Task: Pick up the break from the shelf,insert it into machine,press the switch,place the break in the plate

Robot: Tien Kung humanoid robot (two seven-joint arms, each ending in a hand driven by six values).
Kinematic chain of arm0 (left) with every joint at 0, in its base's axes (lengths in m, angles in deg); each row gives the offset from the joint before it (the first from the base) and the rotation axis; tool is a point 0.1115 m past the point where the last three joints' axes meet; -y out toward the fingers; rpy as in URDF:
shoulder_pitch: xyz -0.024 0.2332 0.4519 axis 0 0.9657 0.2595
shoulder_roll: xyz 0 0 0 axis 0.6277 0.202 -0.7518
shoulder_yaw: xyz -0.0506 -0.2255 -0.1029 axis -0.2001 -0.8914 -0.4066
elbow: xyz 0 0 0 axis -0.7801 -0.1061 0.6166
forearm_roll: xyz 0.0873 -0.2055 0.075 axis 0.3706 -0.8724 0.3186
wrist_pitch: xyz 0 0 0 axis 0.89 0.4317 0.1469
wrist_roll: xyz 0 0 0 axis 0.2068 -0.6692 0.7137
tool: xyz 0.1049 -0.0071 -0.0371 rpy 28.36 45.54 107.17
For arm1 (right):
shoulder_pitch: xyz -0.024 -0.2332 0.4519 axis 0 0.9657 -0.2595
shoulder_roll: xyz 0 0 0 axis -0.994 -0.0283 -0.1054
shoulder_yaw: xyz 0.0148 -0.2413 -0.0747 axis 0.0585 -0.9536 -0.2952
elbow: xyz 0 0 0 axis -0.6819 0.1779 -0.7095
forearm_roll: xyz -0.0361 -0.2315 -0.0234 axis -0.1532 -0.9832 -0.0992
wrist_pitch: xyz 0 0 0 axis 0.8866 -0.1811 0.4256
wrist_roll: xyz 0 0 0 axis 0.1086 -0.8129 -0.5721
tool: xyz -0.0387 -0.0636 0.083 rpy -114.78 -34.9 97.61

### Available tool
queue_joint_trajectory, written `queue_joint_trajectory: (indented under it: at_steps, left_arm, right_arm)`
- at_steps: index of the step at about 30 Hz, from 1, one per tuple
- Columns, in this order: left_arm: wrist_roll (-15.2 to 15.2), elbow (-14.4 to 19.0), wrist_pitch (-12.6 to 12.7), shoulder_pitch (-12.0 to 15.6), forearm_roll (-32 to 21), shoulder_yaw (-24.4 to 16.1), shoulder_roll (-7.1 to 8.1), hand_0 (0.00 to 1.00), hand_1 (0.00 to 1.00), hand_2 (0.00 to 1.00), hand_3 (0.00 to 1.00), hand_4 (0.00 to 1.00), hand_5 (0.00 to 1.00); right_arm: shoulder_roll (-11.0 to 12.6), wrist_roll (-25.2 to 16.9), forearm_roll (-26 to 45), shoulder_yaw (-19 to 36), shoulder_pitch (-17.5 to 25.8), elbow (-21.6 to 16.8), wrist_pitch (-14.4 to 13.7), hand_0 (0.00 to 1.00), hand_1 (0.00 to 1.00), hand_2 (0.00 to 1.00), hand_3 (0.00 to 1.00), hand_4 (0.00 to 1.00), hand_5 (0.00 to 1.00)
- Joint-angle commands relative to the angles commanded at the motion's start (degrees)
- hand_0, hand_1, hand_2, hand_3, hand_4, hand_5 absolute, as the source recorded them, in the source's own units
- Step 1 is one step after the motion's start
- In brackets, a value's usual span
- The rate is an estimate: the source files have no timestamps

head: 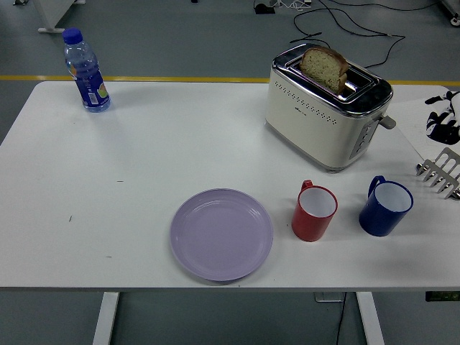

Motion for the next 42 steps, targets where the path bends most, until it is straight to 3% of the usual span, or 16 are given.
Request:
queue_joint_trajectory:
  at_steps: [1, 2, 7, 8, 16, 19, 20, 24, 30, 42]
  left_arm:
    - [0.0, 0.0, 0.0, -0.01, -0.02, 0.02, 0.01, 0.66, 0.576, 0.608, 0.623, 0.33, 0.998]
    - [0.01, 0.0, 0.01, -0.03, -0.1, 0.09, 0.02, 0.66, 0.577, 0.608, 0.624, 0.332, 0.998]
    - [0.02, 0.0, 0.02, -0.13, -0.35, 0.29, 0.06, 0.66, 0.577, 0.608, 0.624, 0.332, 0.998]
    - [0.01, 0.0, 0.02, -0.14, -0.37, 0.3, 0.07, 0.66, 0.577, 0.607, 0.622, 0.329, 0.998]
    - [0.0, 0.0, 0.04, -0.43, -0.83, 0.71, 0.15, 0.66, 0.576, 0.607, 0.625, 0.332, 0.998]
    - [-0.04, 0.0, 0.04, -0.53, -0.96, 0.9, 0.2, 0.66, 0.576, 0.607, 0.625, 0.332, 0.998]
    - [-0.04, 0.0, 0.06, -0.57, -1.04, 1.0, 0.22, 0.661, 0.576, 0.608, 0.624, 0.334, 0.998]
    - [0.0, 0.0, 0.13, -0.64, -1.48, 1.28, 0.24, 0.661, 0.576, 0.608, 0.624, 0.334, 0.998]
    - [-0.08, 0.0, 0.19, -0.73, -1.8, 1.74, 0.29, 0.661, 0.576, 0.607, 0.624, 0.333, 0.998]
    - [-0.64, 0.0, 0.27, -0.55, -1.33, 2.23, 0.34, 0.661, 0.577, 0.606, 0.625, 0.333, 0.998]
  right_arm:
    - [-0.09, -0.36, 0.63, 0.07, -0.35, -0.2, 0.17, 0.461, 0.437, 0.545, 0.866, 0.655, 0.346]
    - [-0.23, -0.86, 1.46, 0.14, -0.85, -0.39, 0.25, 0.751, 0.686, 0.833, 0.956, 0.744, 0.458]
    - [-0.93, -2.54, 3.89, -0.18, -3.31, -0.71, -0.47, 0.751, 0.686, 0.833, 0.956, 0.744, 0.458]
    - [-0.99, -2.65, 4.07, -0.25, -3.53, -0.71, -0.55, 0.841, 0.791, 0.94, 0.998, 0.803, 0.494]
    - [-3.01, -3.75, 6.02, -3.42, -9.54, 0.62, -0.91, 0.845, 0.796, 0.934, 0.986, 0.792, 0.466]
    - [-4.44, -2.77, 6.6, -5.9, -13.87, 3.01, 1.45, 0.845, 0.796, 0.934, 0.986, 0.792, 0.466]
    - [-4.88, -2.36, 6.81, -6.56, -15.03, 3.82, 2.18, 0.843, 0.792, 0.888, 0.905, 0.788, 0.443]
    - [-6.03, -1.58, 6.75, -8.09, -18.25, 6.08, 3.52, 0.843, 0.792, 0.888, 0.905, 0.788, 0.443]
    - [-9.63, 0.51, 5.58, -10.8, -24.25, 11.74, 6.79, 0.842, 0.79, 0.876, 0.897, 0.786, 0.433]
    - [-15.76, 0.89, 7.41, -15.02, -31.7, 24.11, 9.36, 0.864, 0.797, 0.874, 0.893, 0.783, 0.409]
